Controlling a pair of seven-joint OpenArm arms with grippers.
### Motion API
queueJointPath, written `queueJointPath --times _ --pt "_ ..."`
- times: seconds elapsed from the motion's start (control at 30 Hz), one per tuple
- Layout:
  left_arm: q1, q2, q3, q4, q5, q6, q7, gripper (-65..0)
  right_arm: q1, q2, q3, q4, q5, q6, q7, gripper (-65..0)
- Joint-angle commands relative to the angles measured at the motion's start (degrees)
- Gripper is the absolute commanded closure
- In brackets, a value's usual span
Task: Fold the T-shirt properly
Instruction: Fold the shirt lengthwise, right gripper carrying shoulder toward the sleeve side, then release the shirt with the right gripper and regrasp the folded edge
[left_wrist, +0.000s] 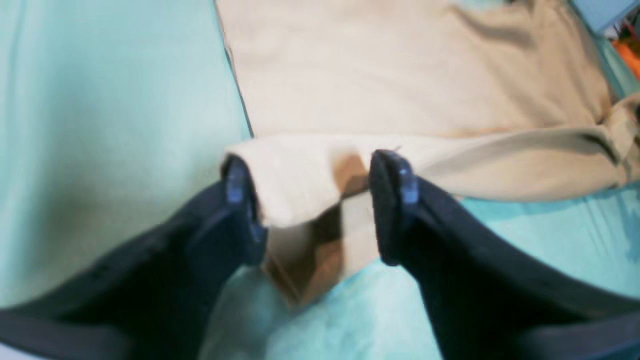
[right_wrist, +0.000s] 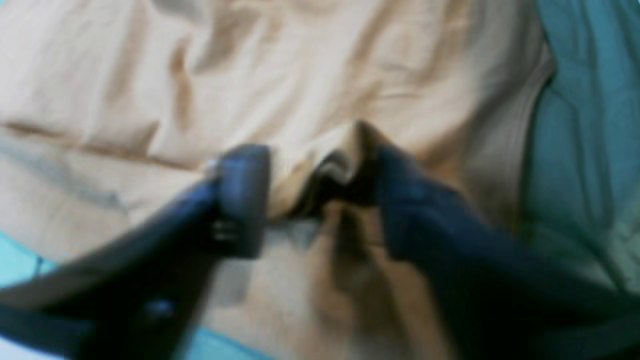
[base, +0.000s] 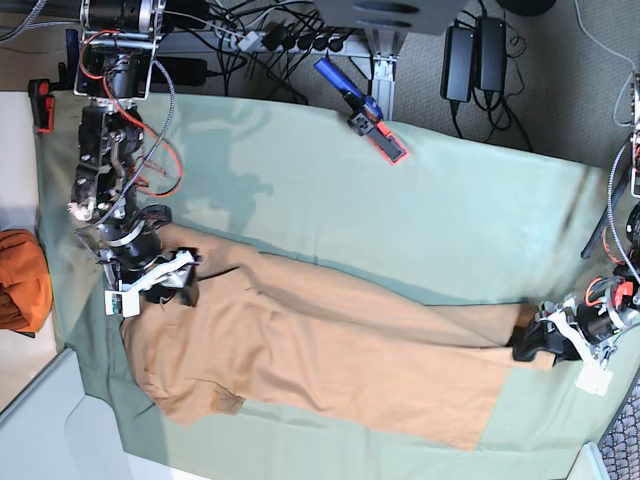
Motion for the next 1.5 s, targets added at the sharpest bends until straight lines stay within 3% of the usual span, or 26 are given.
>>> queueJointPath --times 0.0,0.13,0.33,0.57,0.8,0.9,1.03,1.17,1.3,1.47 --pt "-1.57 -1.01 -0.42 0.76 -0.26 -0.76 -1.40 -36.1 1.22 0.81 0.26 0.76 0.52 1.55 1.51 -44.5" --pt "-1.55 -1.05 -0.44 0.76 -0.31 -0.76 -0.20 -36.1 1.27 0.83 0.28 0.81 1.68 1.53 2.60 -44.1" --pt "-2.01 -1.22 -0.44 0.79 -1.81 -0.76 9.03 -36.1 1.29 0.83 0.33 1.22 1.97 1.53 2.58 -44.1" --pt "-2.47 -3.41 -0.44 0.81 4.24 -0.76 6.27 -36.1 1.25 0.85 1.20 3.15 2.01 1.53 2.54 -44.1" --pt "-2.47 -4.66 -0.44 0.81 3.65 -0.76 6.82 -36.1 1.20 0.83 2.03 3.58 1.95 1.53 2.29 -44.1" --pt "-2.36 -4.68 -0.44 0.81 1.70 -0.76 8.33 -36.1 1.03 0.81 6.05 3.58 1.81 1.46 0.31 -44.1" --pt "-1.70 -5.16 -0.44 0.81 -0.31 -0.76 9.49 -36.1 0.37 0.87 16.55 3.58 2.34 1.27 -4.57 -44.1" --pt "-1.18 -5.44 -0.46 0.81 -1.29 -0.76 9.84 -36.1 -2.80 1.01 25.83 3.56 7.08 0.87 -8.96 -44.1" --pt "-0.85 -5.40 -0.44 0.81 -2.78 -0.76 10.60 -36.1 -8.35 0.61 27.36 3.52 10.49 0.90 -9.05 -44.1" --pt "-0.85 -5.40 -0.44 0.81 -6.32 -0.76 12.46 -36.1 -10.49 -2.64 27.36 2.89 11.93 0.90 -8.79 -44.1"
